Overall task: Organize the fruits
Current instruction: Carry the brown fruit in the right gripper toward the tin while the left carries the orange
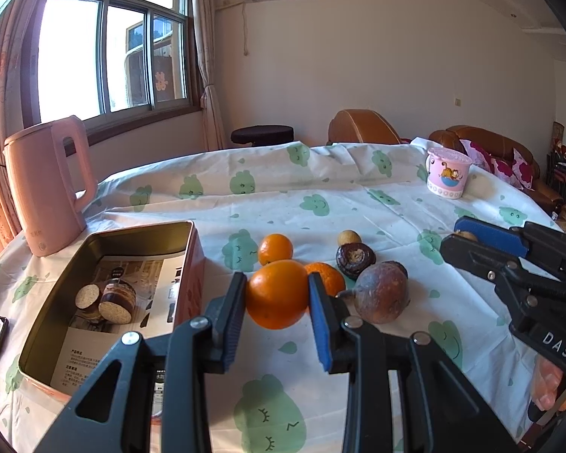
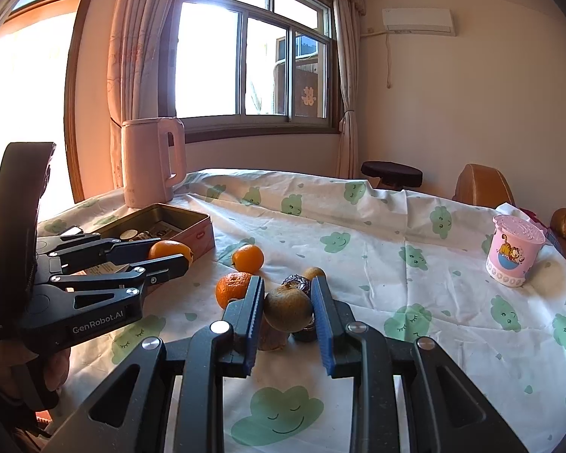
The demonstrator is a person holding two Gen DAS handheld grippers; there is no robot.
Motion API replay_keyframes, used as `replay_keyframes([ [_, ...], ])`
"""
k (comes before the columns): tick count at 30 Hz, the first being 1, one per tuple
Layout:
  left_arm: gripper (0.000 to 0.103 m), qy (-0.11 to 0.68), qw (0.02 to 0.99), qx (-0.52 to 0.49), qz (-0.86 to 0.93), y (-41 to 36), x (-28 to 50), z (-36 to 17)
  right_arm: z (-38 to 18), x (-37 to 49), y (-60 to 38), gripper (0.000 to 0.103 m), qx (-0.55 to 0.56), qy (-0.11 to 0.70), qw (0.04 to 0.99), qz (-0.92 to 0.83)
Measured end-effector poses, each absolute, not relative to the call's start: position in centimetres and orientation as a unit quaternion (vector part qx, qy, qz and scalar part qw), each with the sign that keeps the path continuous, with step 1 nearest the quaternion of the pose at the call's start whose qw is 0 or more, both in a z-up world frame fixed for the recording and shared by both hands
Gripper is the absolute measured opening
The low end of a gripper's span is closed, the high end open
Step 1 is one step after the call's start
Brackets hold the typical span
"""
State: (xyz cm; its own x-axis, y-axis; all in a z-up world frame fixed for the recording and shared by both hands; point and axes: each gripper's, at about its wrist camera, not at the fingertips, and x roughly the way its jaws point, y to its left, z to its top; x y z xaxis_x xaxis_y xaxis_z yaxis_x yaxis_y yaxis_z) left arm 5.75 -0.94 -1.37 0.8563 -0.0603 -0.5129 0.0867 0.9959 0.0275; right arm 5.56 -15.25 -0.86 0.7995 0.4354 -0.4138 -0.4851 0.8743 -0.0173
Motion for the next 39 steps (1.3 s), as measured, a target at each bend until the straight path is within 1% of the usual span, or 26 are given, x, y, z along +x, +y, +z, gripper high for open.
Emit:
replay_keyframes([
  [32,0.034,0.217,0.976,0.006,-0.017,-0.1,4.1,-0.5,-0.3,4.2,-15.9,0.027,-0.051,0.167,0.955,0.241],
  [39,0.034,0.204,0.979,0.016,-0.001,-0.2,3.4,-0.2,-0.2,4.1,-15.3,0.027,-0.066,0.165,0.952,0.249],
])
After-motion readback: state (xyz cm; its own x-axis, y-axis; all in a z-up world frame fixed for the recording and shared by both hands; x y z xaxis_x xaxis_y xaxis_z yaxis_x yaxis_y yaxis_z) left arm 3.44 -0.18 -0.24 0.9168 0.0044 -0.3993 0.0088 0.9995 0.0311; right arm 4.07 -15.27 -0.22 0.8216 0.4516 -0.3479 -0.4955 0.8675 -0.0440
